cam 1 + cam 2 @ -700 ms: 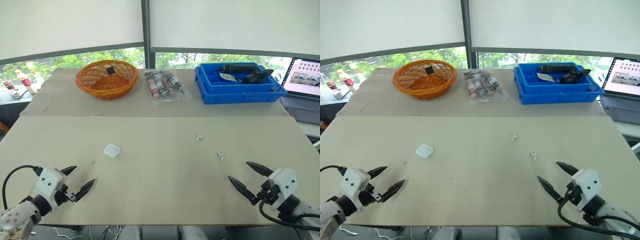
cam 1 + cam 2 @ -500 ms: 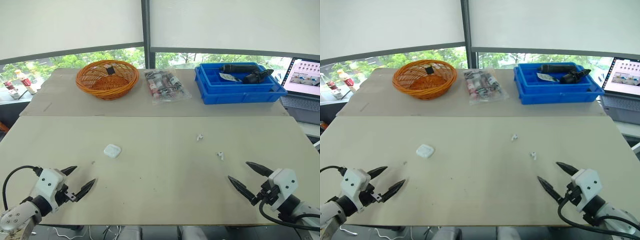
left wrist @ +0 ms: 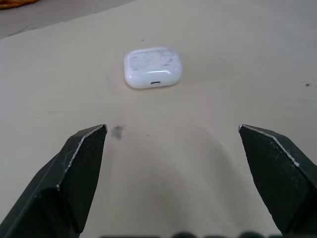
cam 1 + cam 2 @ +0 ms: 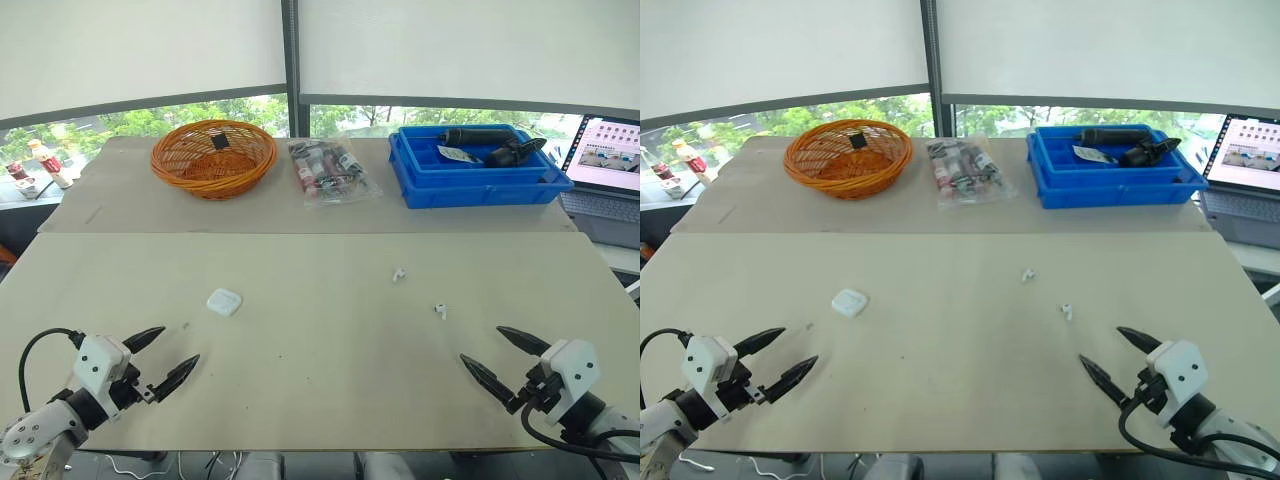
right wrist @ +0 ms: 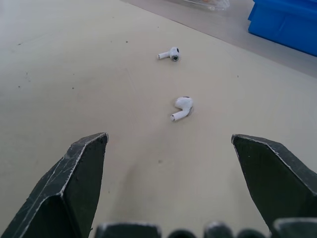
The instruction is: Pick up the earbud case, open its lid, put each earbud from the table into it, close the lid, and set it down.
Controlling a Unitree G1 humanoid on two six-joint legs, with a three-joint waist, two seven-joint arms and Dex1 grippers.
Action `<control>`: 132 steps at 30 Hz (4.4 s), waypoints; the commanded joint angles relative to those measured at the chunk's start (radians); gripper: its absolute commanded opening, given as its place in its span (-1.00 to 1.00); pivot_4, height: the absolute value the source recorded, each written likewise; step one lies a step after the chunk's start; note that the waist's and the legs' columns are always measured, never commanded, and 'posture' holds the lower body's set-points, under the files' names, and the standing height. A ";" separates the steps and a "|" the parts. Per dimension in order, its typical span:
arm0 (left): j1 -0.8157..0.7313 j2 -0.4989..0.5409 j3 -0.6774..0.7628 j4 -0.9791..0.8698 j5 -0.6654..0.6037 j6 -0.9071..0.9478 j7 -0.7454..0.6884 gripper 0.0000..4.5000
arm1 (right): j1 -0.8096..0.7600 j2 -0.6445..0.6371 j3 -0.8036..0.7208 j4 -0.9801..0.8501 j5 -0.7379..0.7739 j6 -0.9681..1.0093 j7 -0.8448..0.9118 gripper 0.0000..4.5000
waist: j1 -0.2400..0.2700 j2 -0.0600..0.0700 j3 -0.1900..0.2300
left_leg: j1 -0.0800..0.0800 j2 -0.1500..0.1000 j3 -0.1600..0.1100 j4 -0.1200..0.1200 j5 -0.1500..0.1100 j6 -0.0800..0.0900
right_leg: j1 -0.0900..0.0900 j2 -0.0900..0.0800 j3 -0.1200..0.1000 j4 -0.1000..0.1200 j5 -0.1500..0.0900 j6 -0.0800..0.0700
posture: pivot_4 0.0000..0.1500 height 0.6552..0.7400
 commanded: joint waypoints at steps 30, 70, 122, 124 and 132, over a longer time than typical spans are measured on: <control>-0.452 -0.007 -0.274 0.148 0.127 0.356 0.228 1.00 | -0.459 -0.171 0.307 -0.377 0.150 0.505 0.000 0.96 | 0.008 -0.001 0.001 | 0.004 -0.001 -0.007 0.000 0.000 0.000 | 0.008 -0.001 -0.007 -0.002 0.000 0.000 | 1.00 -0.08; -0.514 -0.002 -0.394 0.059 0.163 0.474 0.178 0.14 | -0.592 -0.184 0.291 -0.364 0.249 0.636 -0.018 1.00 | 0.029 0.000 0.000 | 0.005 -0.002 -0.010 -0.001 0.000 0.000 | 0.012 -0.002 -0.010 -0.008 0.000 0.000 | 1.00 -0.08; -0.673 -0.092 -0.628 0.115 0.344 -0.429 -0.094 1.00 | -0.775 0.034 0.424 -0.259 0.934 1.197 -0.591 -0.68 | 0.019 0.000 0.002 | -0.012 0.000 -0.014 0.001 0.000 0.000 | -0.003 0.000 -0.015 -0.007 0.002 -0.003 | 1.00 -0.08; -0.669 -0.059 -0.624 0.102 0.293 -0.268 -0.122 1.00 | -0.806 -0.040 0.466 -0.288 0.849 1.195 -0.525 -0.68 | 0.015 0.000 0.002 | -0.012 0.000 -0.014 0.001 0.000 0.000 | -0.002 -0.001 -0.015 -0.007 0.002 -0.003 | 1.00 -0.08; -0.702 0.087 -0.668 -0.066 0.119 0.264 -0.278 1.00 | -0.943 -0.391 0.742 -0.378 0.373 0.987 -0.143 -0.68 | 0.003 0.002 0.003 | -0.013 0.001 -0.016 0.001 0.000 0.000 | -0.004 -0.001 -0.018 -0.007 0.002 -0.003 | 1.00 -0.08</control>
